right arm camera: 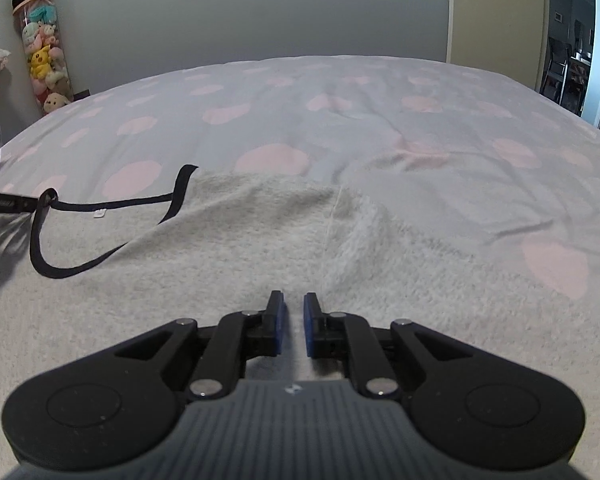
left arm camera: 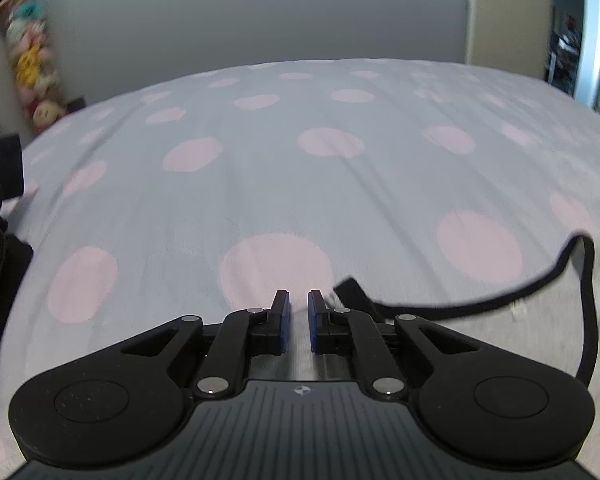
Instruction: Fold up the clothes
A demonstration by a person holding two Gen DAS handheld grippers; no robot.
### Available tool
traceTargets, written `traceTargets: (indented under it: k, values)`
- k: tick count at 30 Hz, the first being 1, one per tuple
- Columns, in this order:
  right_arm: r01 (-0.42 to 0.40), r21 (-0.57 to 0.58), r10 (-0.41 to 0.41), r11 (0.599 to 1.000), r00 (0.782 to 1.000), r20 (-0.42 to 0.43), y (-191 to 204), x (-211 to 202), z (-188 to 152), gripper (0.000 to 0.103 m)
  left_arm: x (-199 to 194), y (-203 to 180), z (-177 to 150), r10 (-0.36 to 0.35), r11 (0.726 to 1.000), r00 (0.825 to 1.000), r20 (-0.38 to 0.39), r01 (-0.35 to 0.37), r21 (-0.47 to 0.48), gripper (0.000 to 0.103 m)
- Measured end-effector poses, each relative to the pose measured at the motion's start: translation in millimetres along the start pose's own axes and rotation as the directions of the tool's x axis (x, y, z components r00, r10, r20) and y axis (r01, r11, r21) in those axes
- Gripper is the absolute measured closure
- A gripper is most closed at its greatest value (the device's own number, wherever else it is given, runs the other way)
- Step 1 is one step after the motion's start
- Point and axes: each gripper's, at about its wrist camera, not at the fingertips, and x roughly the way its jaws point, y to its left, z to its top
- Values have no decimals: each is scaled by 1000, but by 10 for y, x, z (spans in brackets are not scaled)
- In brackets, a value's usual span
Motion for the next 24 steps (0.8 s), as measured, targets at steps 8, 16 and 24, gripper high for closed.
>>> traceTargets:
  k: [8, 16, 24]
  values:
    - [-9, 54, 10, 998, 999, -33, -77, -377, -17, 87, -800, 276, 5, -18, 993, 999, 48, 23, -113, 91]
    - [-35, 239, 62, 970, 993, -104, -212, -1333, -370, 72, -2035, 552, -709, 35, 992, 999, -6, -35, -123, 84]
    - [48, 446, 42, 894, 981, -191, -376, -2248, -1006, 70, -2882, 674, -1638, -49, 963, 984, -170, 2, -268, 81]
